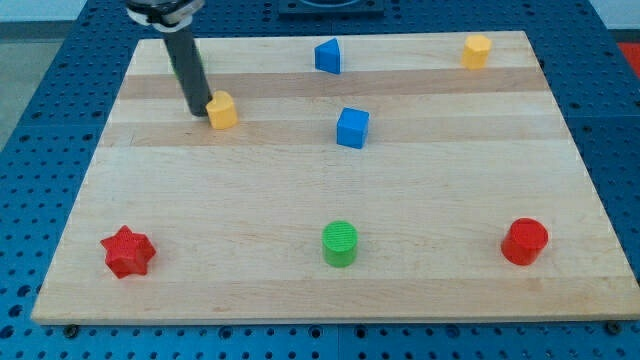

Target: Push yellow heart towards center

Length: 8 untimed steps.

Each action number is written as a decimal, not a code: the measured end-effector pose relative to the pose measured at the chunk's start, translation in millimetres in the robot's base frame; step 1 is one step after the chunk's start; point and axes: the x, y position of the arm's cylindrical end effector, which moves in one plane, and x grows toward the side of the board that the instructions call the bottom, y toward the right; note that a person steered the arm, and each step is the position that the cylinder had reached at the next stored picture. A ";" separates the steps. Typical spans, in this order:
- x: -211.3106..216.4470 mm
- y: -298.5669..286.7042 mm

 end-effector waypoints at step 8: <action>8.8 39.6</action>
